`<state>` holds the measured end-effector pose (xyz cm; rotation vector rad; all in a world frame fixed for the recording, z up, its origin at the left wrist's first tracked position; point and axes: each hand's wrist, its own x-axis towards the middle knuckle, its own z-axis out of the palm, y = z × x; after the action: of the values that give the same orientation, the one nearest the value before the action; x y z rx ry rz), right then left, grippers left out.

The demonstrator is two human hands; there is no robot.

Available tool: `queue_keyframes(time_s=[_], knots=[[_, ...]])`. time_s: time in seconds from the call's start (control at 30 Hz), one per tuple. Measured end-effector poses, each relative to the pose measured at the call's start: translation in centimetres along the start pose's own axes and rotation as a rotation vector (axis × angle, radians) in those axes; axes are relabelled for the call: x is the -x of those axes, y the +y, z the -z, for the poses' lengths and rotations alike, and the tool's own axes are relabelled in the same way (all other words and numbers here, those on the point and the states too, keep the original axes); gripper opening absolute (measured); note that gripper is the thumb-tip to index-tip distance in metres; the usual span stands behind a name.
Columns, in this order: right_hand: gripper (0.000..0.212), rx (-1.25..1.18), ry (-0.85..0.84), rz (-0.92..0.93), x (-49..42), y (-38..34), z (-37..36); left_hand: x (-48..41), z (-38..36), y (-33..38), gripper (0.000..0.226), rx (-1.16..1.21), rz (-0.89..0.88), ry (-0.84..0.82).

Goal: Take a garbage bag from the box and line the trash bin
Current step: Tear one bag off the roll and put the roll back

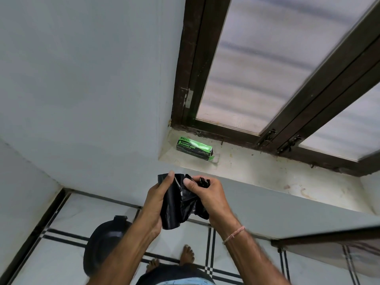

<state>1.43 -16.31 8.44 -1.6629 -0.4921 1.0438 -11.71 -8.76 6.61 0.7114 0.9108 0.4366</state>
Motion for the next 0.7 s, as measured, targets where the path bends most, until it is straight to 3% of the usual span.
queue_keyframes(time_s=[0.3,0.57,0.7], knots=[[0.03,0.037,0.006,-0.023,-0.1,0.8,-0.2,0.0,-0.3,-0.3,0.057,-0.017,-0.029,0.002],[0.032,0.136,-0.098,0.027,-0.4,0.3,0.8,-0.2,-0.3,0.0,0.042,-0.086,-0.094,0.03],[0.028,0.197,-0.125,-0.003,-0.6,0.1,1.0,-0.5,-0.2,0.0,0.046,-0.143,-0.111,0.029]])
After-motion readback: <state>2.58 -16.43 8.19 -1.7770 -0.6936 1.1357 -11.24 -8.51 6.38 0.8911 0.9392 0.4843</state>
